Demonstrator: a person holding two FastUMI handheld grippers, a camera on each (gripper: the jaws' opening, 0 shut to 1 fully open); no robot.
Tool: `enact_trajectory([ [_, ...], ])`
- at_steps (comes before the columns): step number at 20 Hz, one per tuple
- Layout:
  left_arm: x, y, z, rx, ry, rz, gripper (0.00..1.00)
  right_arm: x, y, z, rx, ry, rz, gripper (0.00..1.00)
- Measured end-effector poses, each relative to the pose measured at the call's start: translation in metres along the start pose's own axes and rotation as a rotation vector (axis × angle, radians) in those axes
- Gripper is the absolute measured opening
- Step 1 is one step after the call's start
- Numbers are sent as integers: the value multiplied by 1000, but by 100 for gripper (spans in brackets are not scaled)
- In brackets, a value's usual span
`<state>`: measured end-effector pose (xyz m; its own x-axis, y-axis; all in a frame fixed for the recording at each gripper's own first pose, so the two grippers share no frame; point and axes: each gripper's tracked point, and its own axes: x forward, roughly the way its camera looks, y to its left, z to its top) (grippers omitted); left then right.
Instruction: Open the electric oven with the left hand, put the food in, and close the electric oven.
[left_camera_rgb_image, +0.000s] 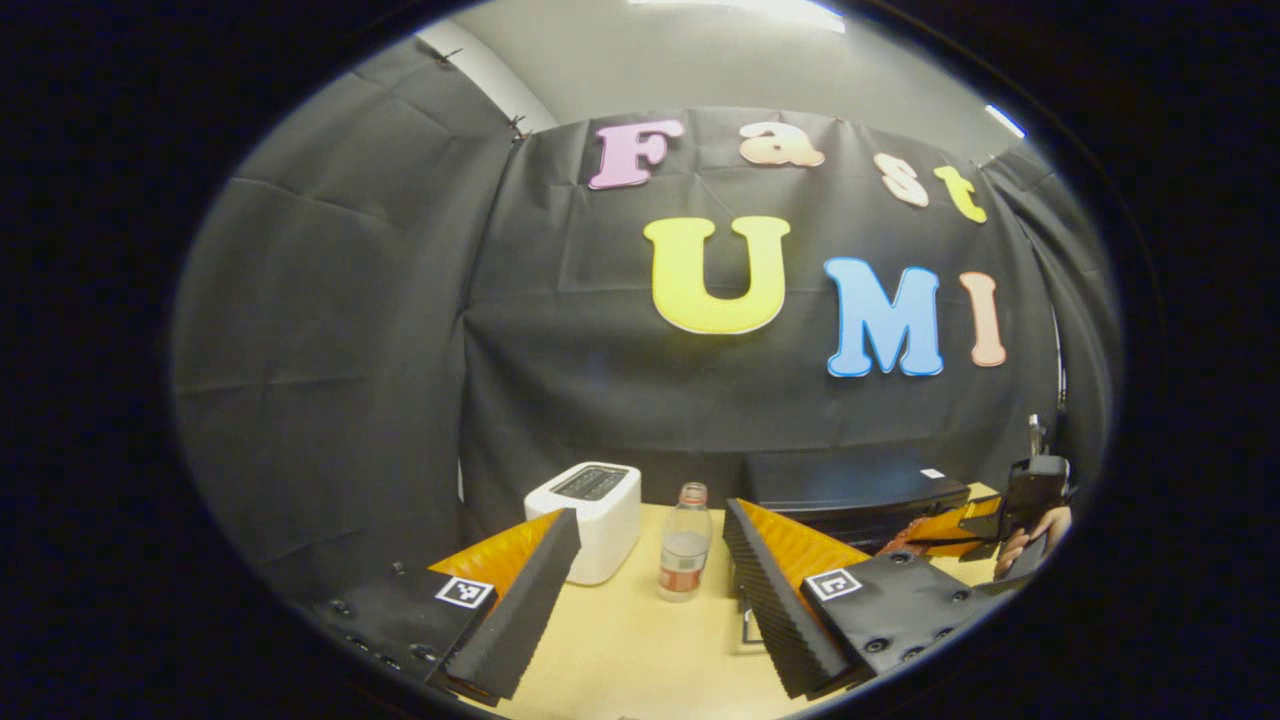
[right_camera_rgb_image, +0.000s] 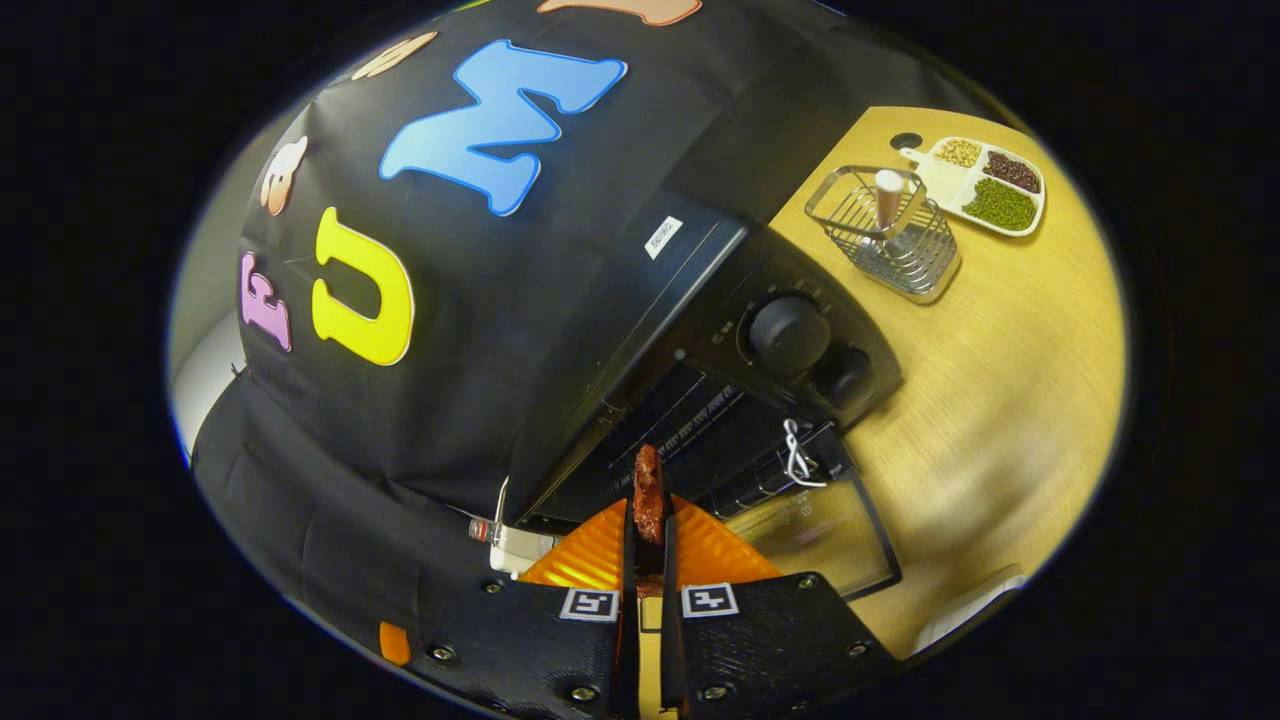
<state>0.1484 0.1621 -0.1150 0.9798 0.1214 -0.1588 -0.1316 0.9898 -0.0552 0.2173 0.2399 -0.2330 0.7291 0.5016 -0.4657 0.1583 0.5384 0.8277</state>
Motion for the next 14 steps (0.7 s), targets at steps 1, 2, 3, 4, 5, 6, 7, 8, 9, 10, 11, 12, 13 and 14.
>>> enact_trajectory([
  [1, 0, 5, -3, 5, 9, 8, 98, 7, 1, -1, 5, -2, 0, 9],
  [2, 0, 10, -3, 6, 14, 17, 98, 14, 1, -2, 10, -5, 0, 9],
  [3, 1, 14, -4, 2, 16, 22, 92, 21, 1, -2, 15, -11, 1, 9],
  [4, 1, 18, -4, -2, 21, 27, 92, 29, 3, -2, 14, -18, 3, 9],
  [5, -1, 22, -5, -3, 25, 33, 92, 35, 2, -1, 9, -29, 2, 9],
  [6, -2, 26, -5, 2, 28, 39, 98, 42, 2, 0, 4, -37, 2, 9],
  [7, -2, 30, -5, 12, 29, 47, 98, 49, 2, 1, 5, -45, 7, 9],
  [8, -2, 34, -3, 25, 27, 57, 100, 53, 3, 1, 13, -49, 13, 9],
  [9, -3, 38, -2, 38, 26, 67, 98, 57, 3, 1, 23, -52, 19, 9],
  [10, -5, 41, 1, 46, 23, 74, 100, 62, 4, 2, 26, -60, 25, 9],
  [11, -8, 44, 2, 49, 22, 79, 100, 65, 4, 3, 25, -67, 32, 9],
  [12, -10, 46, 3, 51, 24, 84, 98, 67, 4, 6, 26, -81, 37, 9],
  [13, -12, 49, 2, 52, 26, 88, 98, 70, 4, 8, 29, -90, 38, 9],
  [14, -12, 50, 1, 55, 29, 94, 96, 73, 2, 10, 32, -99, 32, 9],
])
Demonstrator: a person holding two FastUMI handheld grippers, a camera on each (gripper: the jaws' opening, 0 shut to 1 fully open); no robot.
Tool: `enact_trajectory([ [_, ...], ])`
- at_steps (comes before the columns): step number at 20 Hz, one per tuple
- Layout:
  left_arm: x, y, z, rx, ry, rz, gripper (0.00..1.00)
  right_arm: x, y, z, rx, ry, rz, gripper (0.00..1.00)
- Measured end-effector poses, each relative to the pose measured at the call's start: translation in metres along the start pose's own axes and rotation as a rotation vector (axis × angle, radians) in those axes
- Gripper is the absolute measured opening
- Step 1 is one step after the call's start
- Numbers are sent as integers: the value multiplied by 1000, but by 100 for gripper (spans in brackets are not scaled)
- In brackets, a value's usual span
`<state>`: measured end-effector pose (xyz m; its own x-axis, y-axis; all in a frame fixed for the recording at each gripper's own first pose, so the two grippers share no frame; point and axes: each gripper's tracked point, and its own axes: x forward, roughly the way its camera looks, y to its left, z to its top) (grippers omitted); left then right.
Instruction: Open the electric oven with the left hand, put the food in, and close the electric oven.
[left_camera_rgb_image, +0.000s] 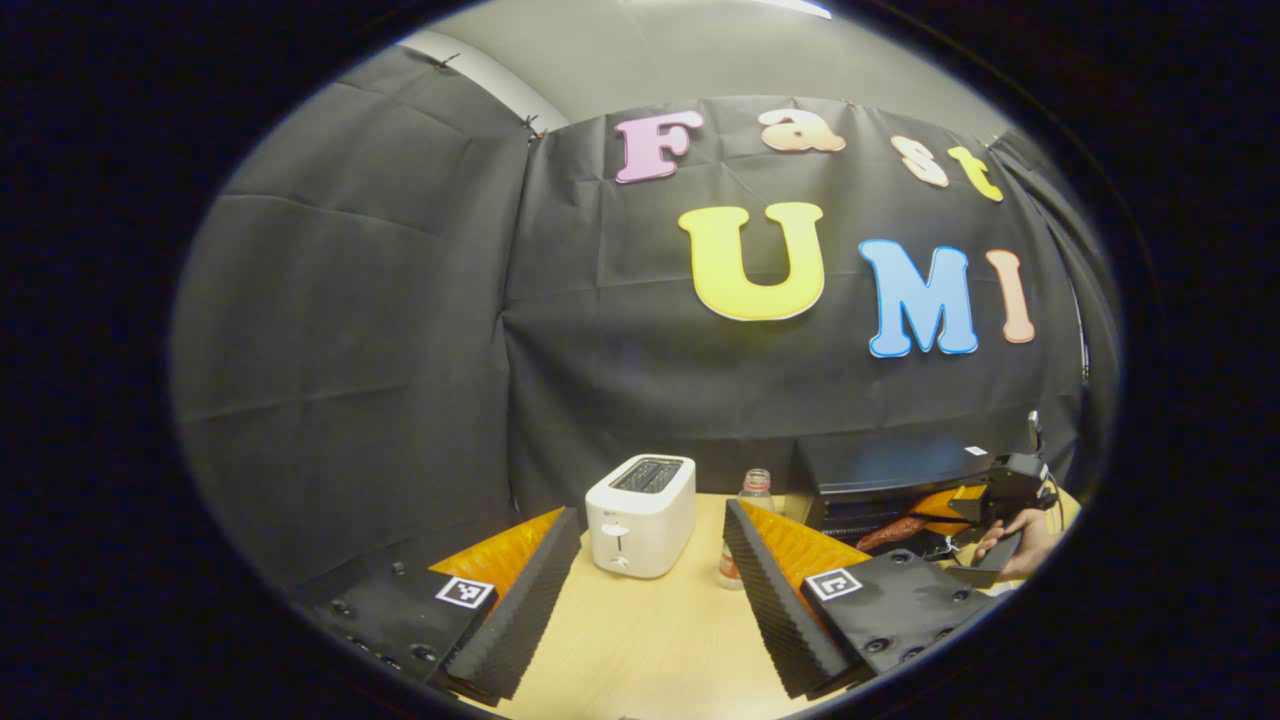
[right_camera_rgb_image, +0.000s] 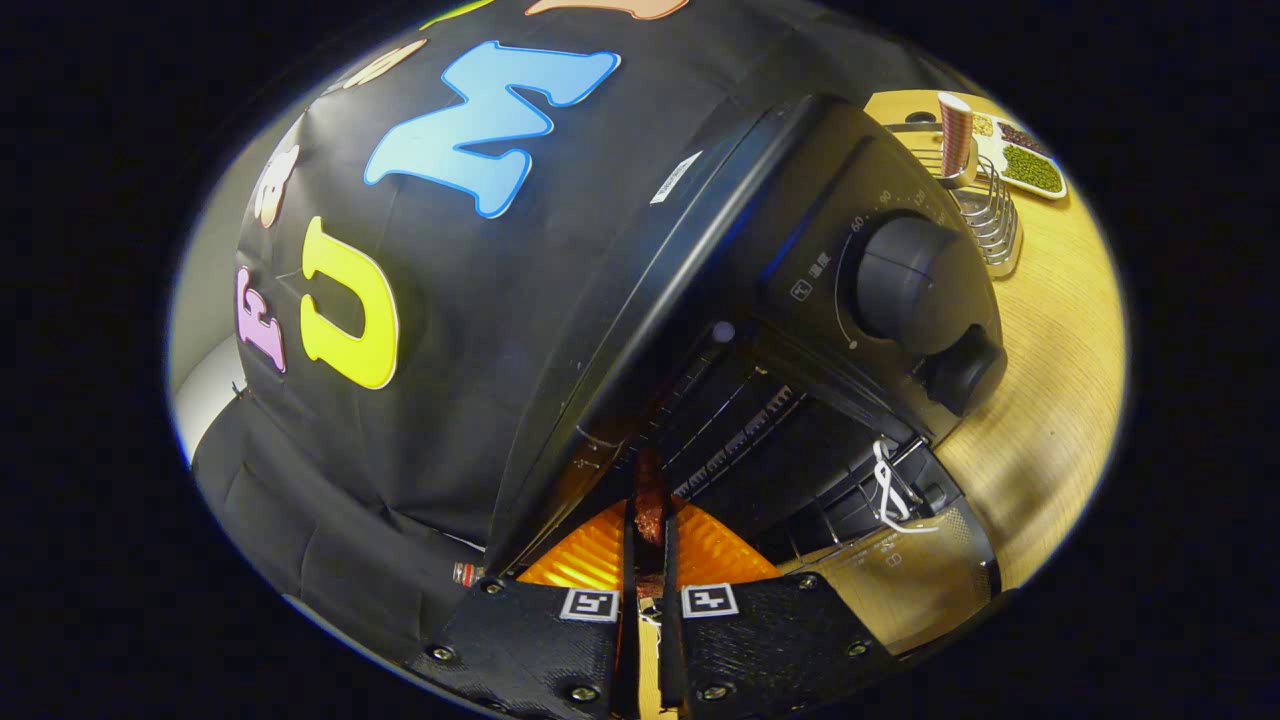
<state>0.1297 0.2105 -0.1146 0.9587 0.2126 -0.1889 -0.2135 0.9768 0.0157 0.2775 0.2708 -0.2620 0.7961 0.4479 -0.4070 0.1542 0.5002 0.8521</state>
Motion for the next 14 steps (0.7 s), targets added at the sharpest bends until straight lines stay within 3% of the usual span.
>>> enact_trajectory([
  [1, 0, 3, -1, 4, 3, 7, 100, 3, -3, 3, 0, -10, -12, 9],
  [6, -7, 15, 8, 36, -15, 34, 98, 11, -14, 5, -64, -33, -71, 10],
  [7, -9, 16, 7, 36, -16, 37, 98, 9, -19, 4, -103, -32, -92, 7],
  [11, -9, 10, 7, 22, -21, 34, 97, 0, -30, 12, -242, -50, -176, 35],
  [12, -8, 7, 7, 20, -21, 28, 97, -4, -31, 16, -263, -59, -187, 48],
  [14, -7, -4, 5, 17, -19, 10, 97, -15, -30, 23, -302, -70, -189, 48],
])
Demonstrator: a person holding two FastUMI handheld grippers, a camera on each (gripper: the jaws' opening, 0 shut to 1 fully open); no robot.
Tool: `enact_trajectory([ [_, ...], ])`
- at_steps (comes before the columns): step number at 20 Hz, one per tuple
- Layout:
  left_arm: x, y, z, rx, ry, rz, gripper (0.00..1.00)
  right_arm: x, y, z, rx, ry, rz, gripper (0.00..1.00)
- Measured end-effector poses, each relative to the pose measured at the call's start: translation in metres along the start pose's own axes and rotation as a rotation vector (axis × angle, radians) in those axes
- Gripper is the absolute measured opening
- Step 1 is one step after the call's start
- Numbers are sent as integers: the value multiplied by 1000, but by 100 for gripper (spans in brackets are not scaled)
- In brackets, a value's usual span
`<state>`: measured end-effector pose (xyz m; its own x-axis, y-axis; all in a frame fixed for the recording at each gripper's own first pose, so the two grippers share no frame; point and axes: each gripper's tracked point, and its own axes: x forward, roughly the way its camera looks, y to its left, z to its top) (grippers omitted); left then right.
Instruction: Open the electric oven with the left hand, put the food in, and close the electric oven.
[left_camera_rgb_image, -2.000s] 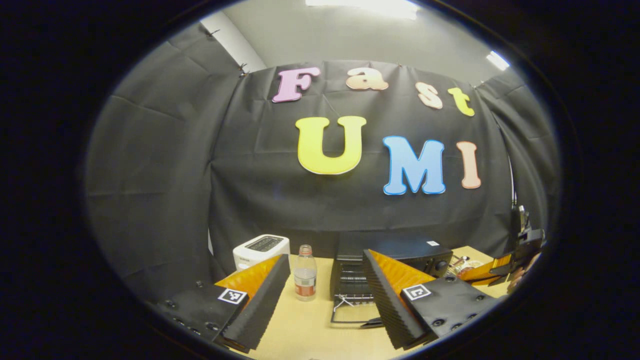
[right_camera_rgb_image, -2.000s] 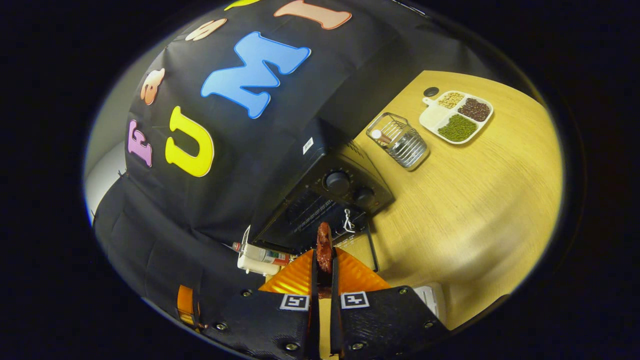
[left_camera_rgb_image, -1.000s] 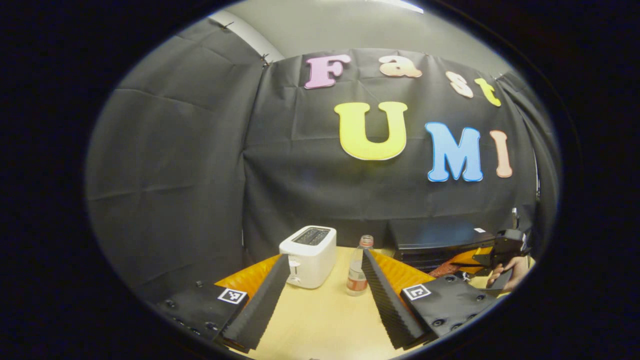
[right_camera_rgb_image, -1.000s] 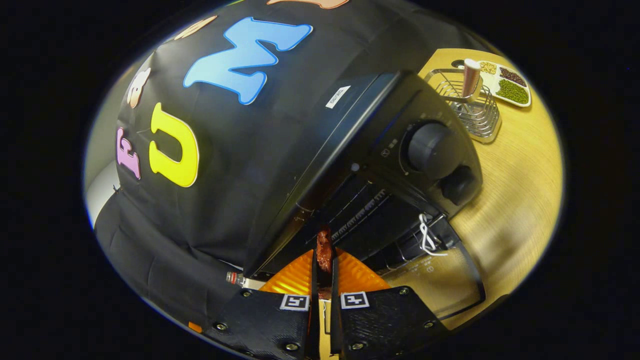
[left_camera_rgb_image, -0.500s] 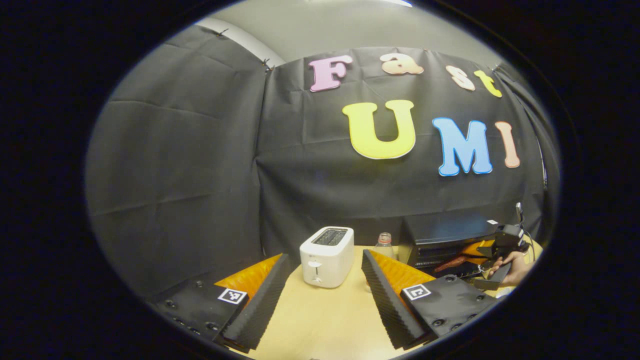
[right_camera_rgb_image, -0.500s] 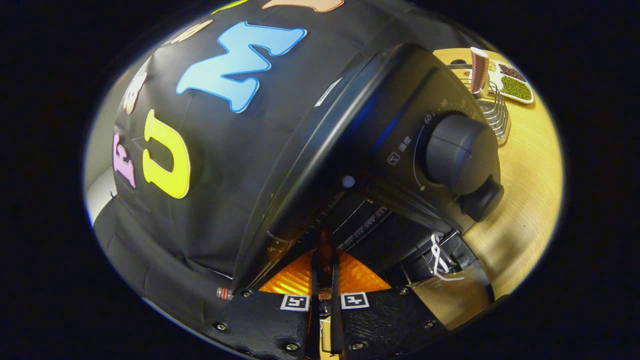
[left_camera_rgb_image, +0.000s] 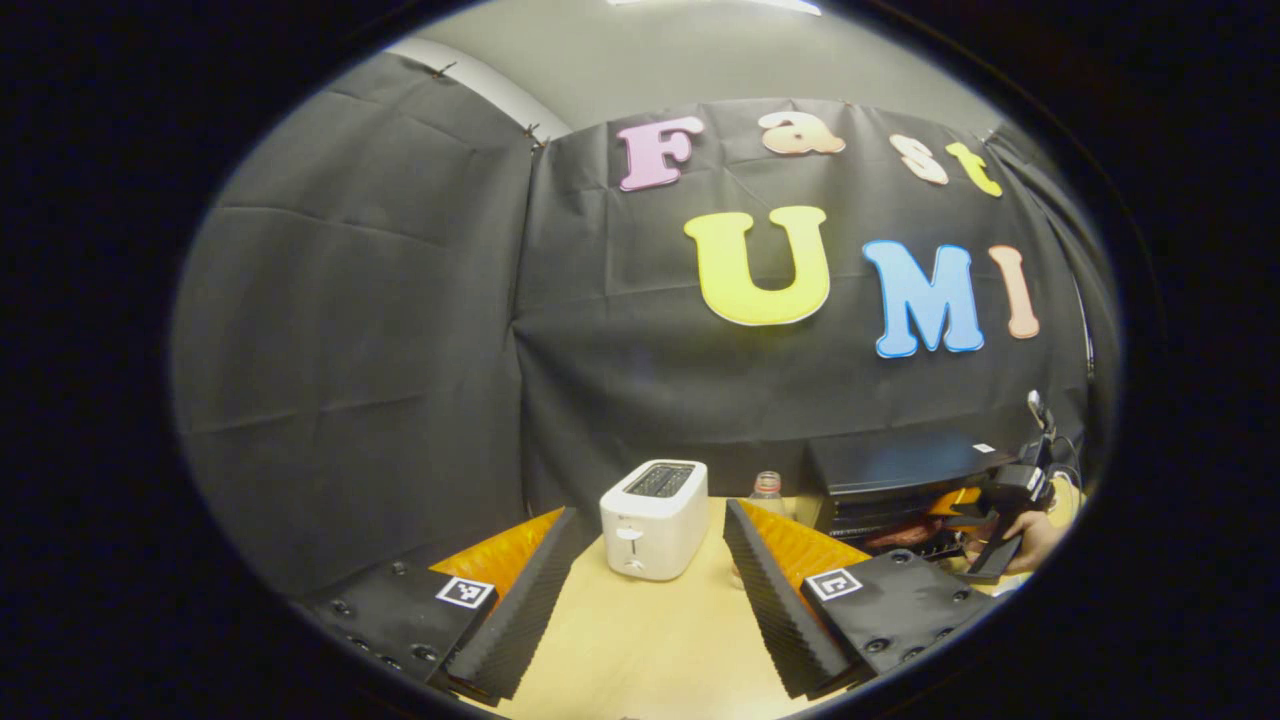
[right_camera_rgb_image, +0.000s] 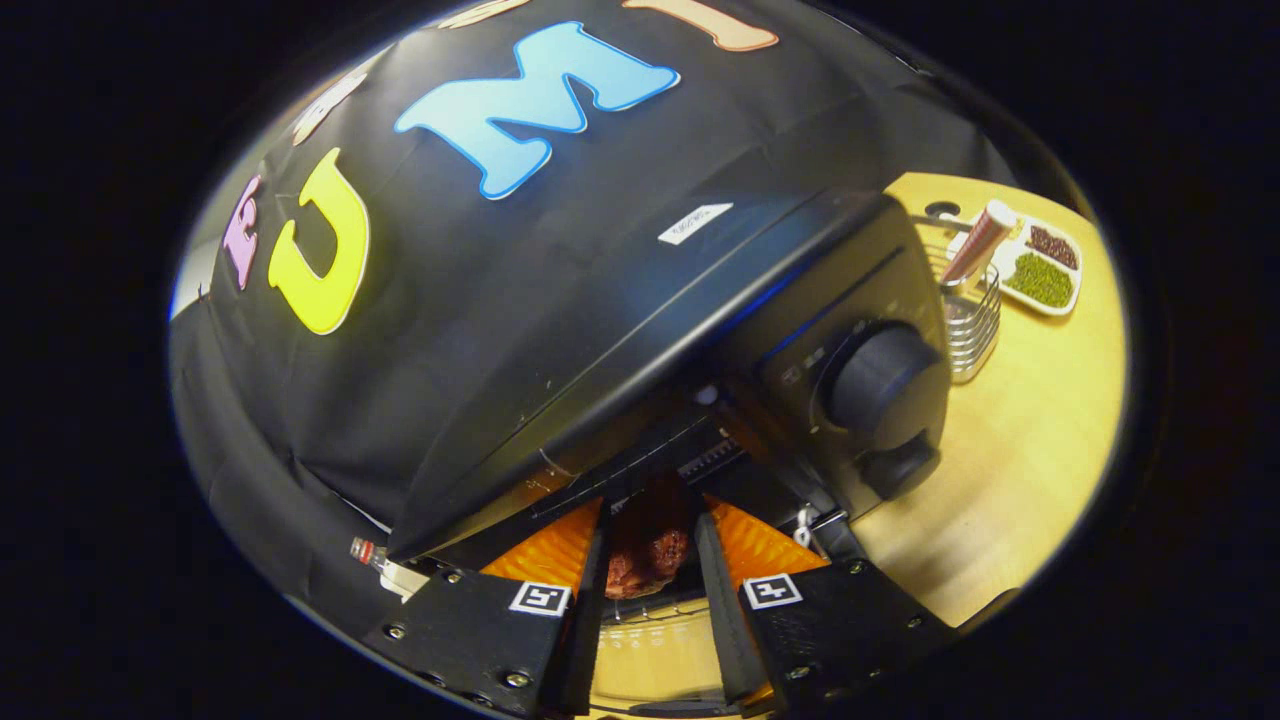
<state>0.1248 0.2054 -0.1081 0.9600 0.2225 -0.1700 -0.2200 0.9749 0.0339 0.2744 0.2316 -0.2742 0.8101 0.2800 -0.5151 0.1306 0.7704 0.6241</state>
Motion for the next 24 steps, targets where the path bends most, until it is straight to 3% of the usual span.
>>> enact_trajectory([
  [3, 0, -22, 1, -10, -4, -39, 100, -19, -3, 4, -66, -5, -11, 97],
  [8, -2, -71, -9, -21, 12, -130, 100, -77, 10, 24, -213, -70, 47, 98],
  [12, -3, -112, -29, -14, 56, -202, 93, -131, 11, 42, -349, -131, 77, 98],
  [13, -4, -122, -34, -15, 71, -217, 98, -143, 9, 46, -379, -143, 80, 98],
  [17, -10, -162, -58, -21, 127, -278, 97, -195, -1, 57, -479, -195, 76, 98],
  [24, -27, -233, -116, 9, 285, -385, 98, -262, -33, 67, -519, -256, 28, 97],
])
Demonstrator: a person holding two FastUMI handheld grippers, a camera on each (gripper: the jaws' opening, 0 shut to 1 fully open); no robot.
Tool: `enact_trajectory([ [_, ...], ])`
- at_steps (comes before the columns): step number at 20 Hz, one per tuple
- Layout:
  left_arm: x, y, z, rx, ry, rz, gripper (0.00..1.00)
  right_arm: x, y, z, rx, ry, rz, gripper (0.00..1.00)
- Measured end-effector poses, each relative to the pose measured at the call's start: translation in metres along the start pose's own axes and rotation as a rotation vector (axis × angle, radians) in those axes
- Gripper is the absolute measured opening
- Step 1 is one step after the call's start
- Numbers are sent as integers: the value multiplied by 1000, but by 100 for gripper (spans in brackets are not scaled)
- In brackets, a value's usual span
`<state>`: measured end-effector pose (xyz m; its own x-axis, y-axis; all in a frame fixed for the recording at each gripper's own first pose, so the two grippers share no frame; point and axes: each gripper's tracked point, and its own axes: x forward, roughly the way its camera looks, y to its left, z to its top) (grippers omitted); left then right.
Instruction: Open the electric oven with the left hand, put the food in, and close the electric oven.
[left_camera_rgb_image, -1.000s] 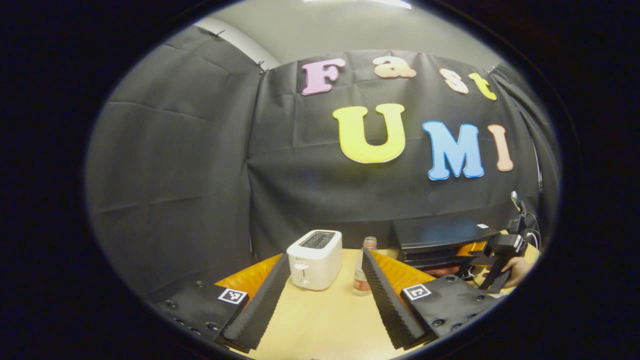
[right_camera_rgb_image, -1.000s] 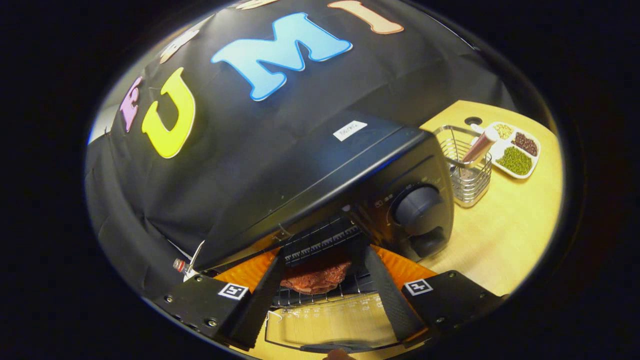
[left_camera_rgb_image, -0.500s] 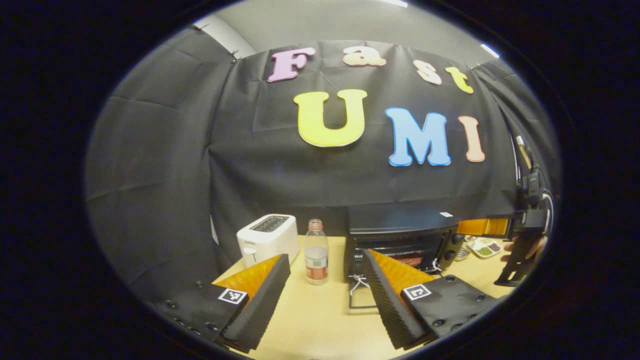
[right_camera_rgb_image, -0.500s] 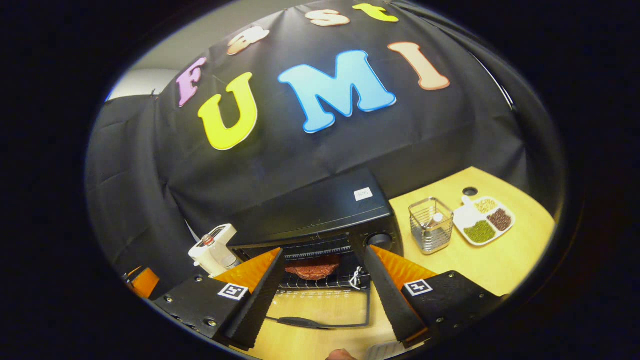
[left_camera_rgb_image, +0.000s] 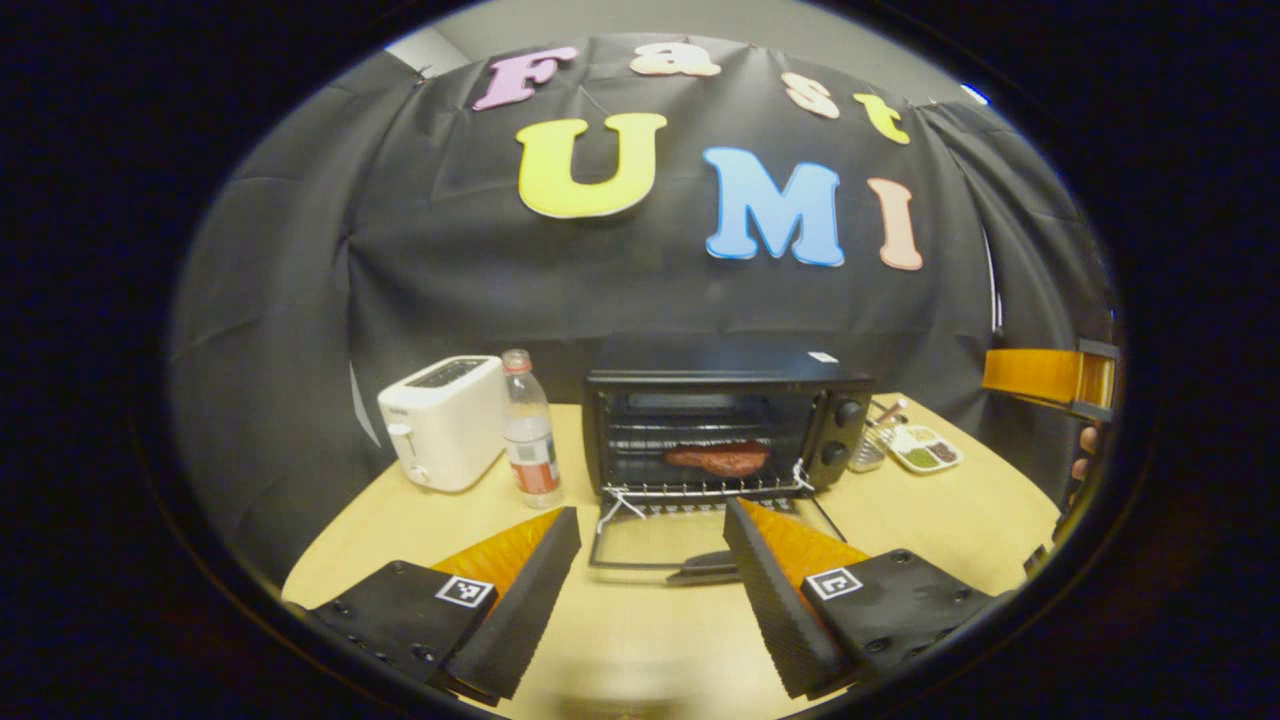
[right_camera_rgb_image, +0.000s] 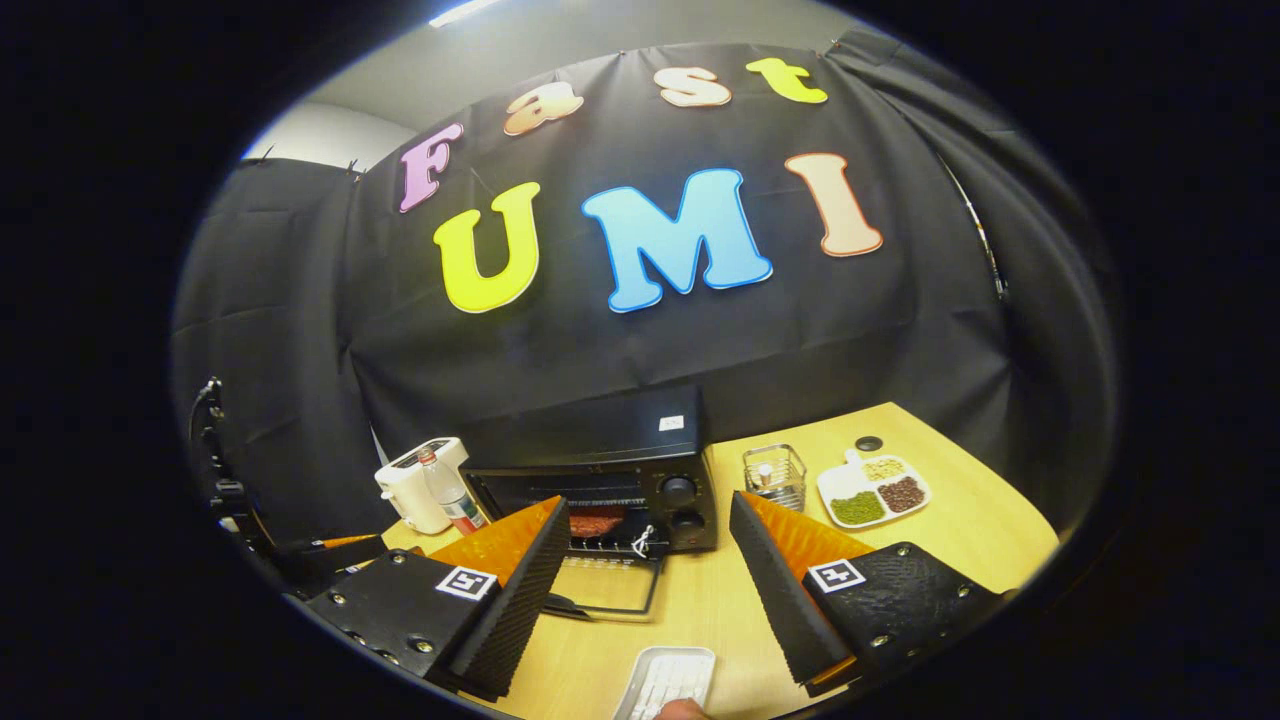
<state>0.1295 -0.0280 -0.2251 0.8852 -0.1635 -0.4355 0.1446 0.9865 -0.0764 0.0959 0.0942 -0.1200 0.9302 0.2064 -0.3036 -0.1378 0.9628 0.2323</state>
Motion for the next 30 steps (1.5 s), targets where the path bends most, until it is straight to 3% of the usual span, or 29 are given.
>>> enact_trajectory([
  [8, 41, -49, -70, -10, 236, -81, 98, -45, -53, 3, -23, -14, -118, 98],
  [16, 79, -64, -117, 34, 393, -77, 98, -70, -97, -2, 13, -3, -232, 98],
  [26, 103, -65, -147, 37, 480, -45, 99, -66, -102, -1, -26, 25, -234, 98],
  [30, 105, -65, -146, 45, 445, -43, 98, -60, -99, 0, -36, 29, -219, 98],
])
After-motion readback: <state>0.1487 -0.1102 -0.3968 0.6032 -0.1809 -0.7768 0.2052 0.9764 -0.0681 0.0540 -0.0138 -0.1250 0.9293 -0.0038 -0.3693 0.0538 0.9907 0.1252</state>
